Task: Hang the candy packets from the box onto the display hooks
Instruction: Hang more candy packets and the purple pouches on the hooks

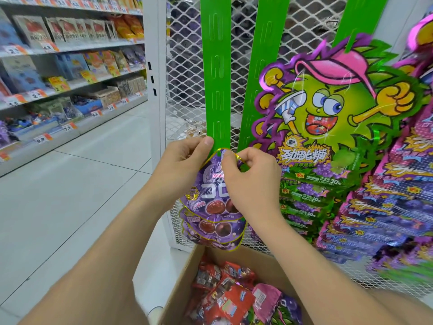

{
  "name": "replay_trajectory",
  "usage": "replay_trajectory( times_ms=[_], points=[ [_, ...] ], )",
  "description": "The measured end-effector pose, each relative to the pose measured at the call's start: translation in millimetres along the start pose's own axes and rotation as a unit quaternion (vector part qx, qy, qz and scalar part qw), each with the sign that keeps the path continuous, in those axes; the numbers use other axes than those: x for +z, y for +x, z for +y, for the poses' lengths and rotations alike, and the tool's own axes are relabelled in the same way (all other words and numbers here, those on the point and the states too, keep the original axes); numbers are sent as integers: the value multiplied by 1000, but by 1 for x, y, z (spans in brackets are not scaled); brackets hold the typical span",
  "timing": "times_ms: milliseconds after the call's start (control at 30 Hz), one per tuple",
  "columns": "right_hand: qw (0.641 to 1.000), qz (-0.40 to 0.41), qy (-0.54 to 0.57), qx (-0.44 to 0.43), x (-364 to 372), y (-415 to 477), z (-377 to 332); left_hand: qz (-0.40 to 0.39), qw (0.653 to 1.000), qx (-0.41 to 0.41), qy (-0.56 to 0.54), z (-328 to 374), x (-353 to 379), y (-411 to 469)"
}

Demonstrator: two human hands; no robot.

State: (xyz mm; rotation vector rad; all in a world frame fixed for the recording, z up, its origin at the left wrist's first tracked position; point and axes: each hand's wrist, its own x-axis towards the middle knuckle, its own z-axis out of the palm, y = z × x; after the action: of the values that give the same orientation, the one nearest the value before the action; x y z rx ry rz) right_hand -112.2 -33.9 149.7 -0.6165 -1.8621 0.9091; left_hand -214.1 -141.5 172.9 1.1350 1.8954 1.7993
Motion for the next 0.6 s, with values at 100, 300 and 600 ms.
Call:
replay_trajectory(
  times_ms=[100, 300, 600],
  points=[
    [1000, -15, -15, -9, 0, -6, 7, -3, 999, 9, 34, -9, -2, 6],
    [984, -93, -142, -58, -13, -19, 23, 28, 982, 71, 170, -21, -1, 0],
    [873, -421, -242, -43, -65, -40, 74, 87, 823, 89, 554, -54, 44, -63]
  ],
)
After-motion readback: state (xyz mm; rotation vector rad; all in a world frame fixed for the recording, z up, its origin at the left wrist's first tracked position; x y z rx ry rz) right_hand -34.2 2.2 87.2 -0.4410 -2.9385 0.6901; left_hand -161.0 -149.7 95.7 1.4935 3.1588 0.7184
